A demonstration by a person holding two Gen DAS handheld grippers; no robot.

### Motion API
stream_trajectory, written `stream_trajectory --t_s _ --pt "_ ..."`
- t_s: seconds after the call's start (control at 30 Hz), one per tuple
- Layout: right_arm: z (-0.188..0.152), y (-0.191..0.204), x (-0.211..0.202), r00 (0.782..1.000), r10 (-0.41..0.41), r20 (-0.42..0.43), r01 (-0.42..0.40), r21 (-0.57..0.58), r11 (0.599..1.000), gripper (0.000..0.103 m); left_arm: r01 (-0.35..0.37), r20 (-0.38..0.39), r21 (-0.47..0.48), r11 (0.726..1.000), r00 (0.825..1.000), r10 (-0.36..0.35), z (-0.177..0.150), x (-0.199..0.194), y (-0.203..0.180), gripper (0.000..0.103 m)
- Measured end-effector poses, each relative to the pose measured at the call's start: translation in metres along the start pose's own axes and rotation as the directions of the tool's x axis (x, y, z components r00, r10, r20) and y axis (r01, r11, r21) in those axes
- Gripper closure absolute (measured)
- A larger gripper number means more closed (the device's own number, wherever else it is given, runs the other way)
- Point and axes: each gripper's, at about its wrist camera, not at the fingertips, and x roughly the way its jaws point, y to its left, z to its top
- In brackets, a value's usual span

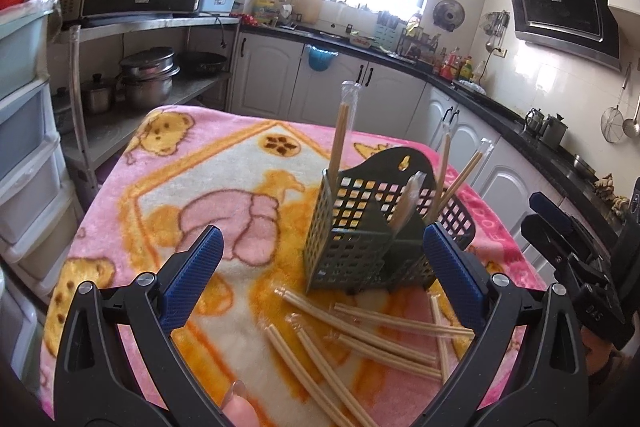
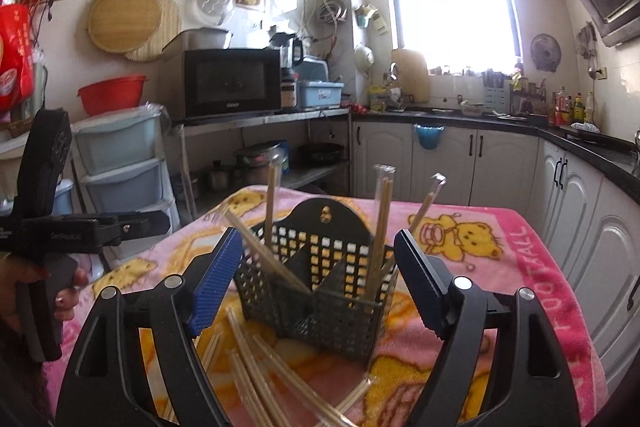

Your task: Organize utensils

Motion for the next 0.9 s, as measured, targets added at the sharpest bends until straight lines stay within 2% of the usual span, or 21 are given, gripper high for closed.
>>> stream_trajectory --t_s 0.1,0.27,0.47,0.9 --pt "-0.005 0.008 0.002 0.999 0.018 -0.034 -0.019 -0.02 1.0 0.028 -0.013 -0.015 -0.006 1.0 1.0 0.013 -0.004 0.001 0.005 0.011" --pt "-0.013 0.019 0.008 0.994 0.051 -0.099 -0.058 -0.06 0.997 0.039 -0.018 -0.05 -0.026 0.999 0.999 0.017 -0.016 0.004 0.015 0.011" --pt "-0.026 0.036 0.02 0.975 0.094 -0.2 -0.115 -0.097 0.989 0.05 -0.032 -0.094 -0.031 0.999 0.995 0.029 -0.033 0.01 0.022 0.011" --pt "-0.05 0.044 0.051 0.931 0.067 -0.359 -0.125 -0.141 0.982 0.067 -0.063 -0.182 -0.043 0.997 0.982 0.055 -0.063 0.029 0.036 0.011"
